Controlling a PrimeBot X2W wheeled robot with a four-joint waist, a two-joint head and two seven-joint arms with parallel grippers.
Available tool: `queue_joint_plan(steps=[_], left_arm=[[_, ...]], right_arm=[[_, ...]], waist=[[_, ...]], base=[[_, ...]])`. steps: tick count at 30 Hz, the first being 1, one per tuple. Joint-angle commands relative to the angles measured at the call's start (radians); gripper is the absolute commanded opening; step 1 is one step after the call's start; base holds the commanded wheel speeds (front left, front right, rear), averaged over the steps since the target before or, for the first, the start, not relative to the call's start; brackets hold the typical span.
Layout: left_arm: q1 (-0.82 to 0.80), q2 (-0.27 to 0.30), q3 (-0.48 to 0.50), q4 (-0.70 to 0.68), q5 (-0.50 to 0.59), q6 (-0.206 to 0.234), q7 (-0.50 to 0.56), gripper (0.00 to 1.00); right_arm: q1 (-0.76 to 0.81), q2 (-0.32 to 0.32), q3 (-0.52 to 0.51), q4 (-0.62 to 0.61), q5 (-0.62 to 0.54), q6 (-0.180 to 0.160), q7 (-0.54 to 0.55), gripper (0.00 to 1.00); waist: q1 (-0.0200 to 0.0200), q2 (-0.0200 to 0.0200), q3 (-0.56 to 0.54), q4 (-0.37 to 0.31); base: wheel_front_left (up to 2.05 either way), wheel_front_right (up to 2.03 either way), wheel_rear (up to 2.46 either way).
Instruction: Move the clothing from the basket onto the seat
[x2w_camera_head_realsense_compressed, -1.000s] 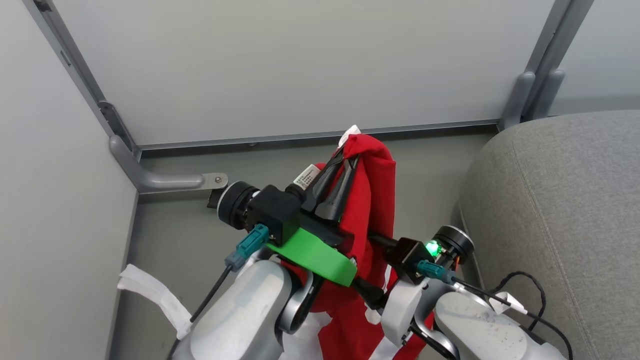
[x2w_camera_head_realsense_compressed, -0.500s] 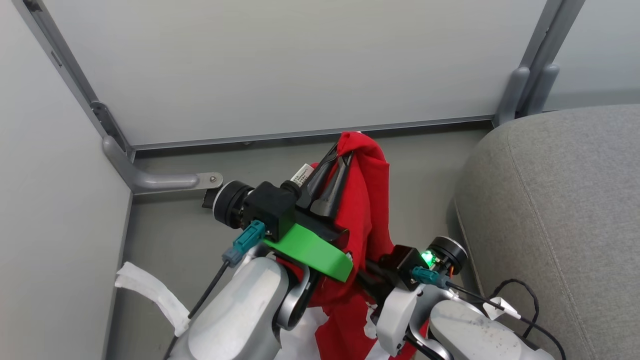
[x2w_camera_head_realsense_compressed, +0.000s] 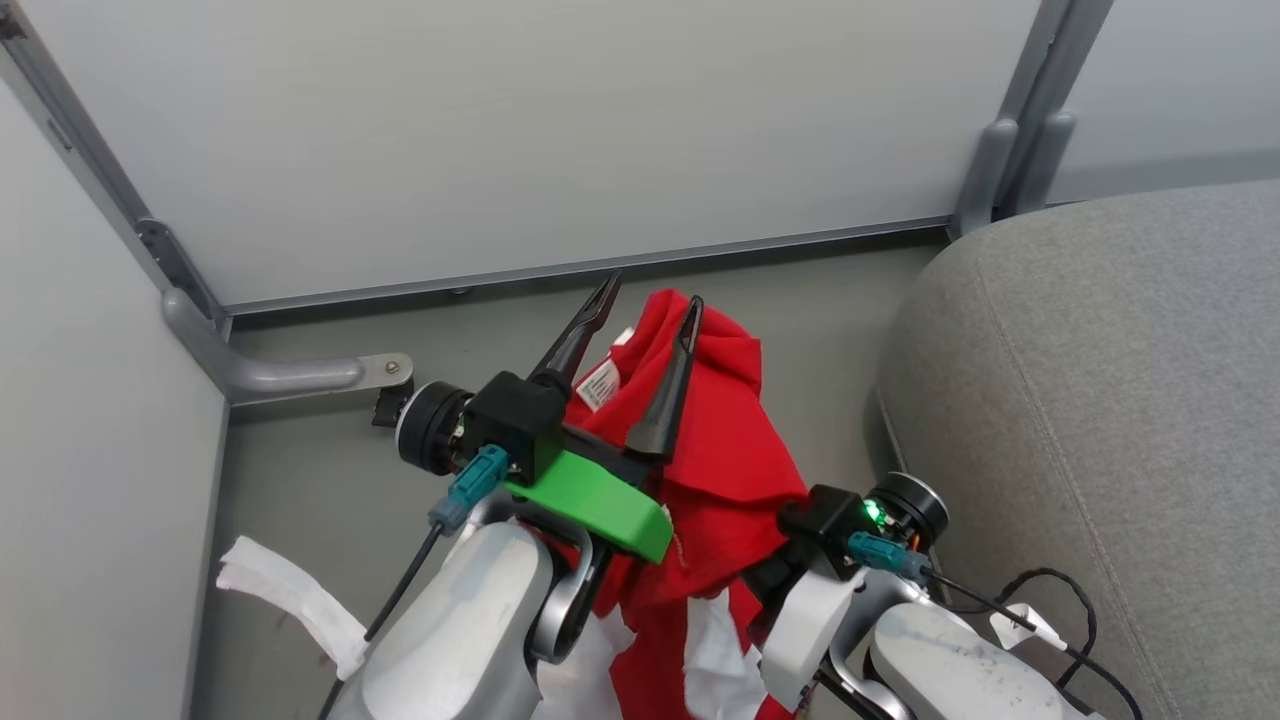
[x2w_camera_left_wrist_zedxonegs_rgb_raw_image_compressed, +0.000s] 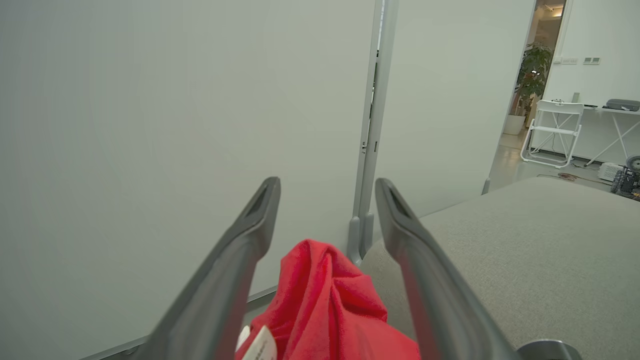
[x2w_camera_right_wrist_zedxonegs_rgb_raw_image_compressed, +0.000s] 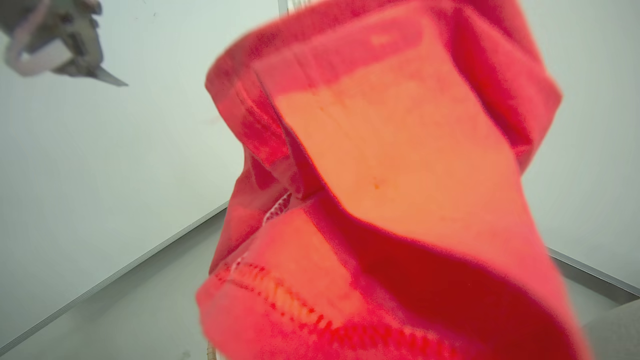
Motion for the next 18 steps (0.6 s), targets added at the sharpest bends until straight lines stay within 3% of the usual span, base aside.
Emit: queue_joint_plan(steps=[1, 18], left_arm=[[0.018, 0.002, 0.016, 0.014, 0.01, -0.006, 0.001, 1.0], [0.133, 0.002, 0.173, 0.066, 0.115, -0.064, 0.001, 1.0]], right_arm=[[0.021, -0.005, -0.005, -0.014, -0.009, -0.001, -0.005, 0.0], [0.129, -0.04, -0.134, -0.162, -0.021, -0.001, -0.005, 0.0]], waist=[[0.0, 0.0, 0.001, -0.043], [0.0, 0.0, 0.027, -0.428]], base=[[0.0, 0.0, 0.0], [0.0, 0.0, 0.0]])
